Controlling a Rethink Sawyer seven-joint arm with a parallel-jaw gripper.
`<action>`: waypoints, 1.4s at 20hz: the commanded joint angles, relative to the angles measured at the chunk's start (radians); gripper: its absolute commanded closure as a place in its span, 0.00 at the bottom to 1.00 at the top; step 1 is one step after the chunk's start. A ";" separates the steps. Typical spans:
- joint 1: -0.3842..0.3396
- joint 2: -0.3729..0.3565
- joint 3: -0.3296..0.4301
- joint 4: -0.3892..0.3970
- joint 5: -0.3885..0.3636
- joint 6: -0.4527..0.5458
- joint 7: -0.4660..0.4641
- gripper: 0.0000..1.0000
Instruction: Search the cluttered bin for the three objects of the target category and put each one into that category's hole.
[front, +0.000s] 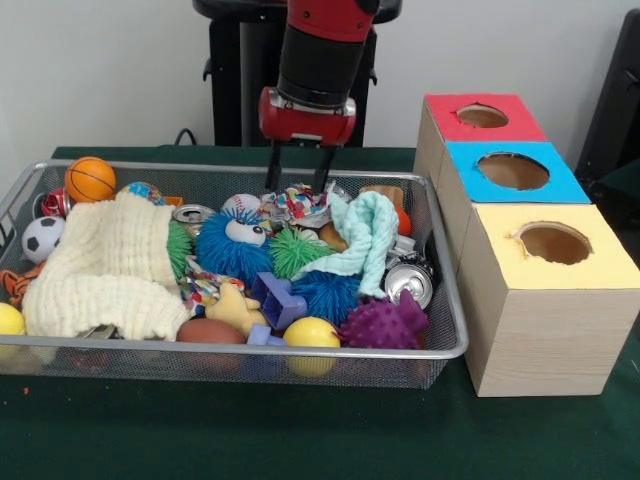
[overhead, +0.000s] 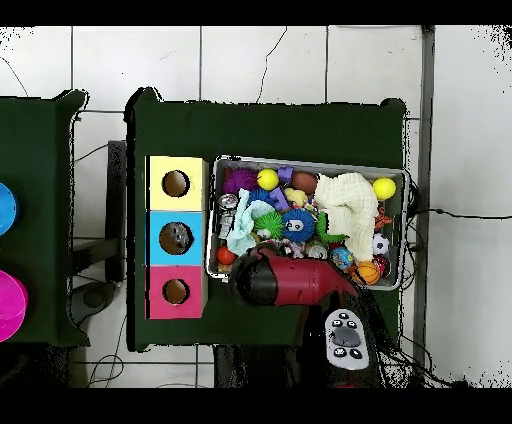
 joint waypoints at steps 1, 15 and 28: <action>-0.001 0.110 -0.033 0.092 -0.044 -0.114 0.187 0.00; 0.075 0.202 -0.054 0.192 0.054 -0.254 0.243 0.00; 0.095 0.091 -0.019 0.142 -0.041 -0.533 0.166 1.00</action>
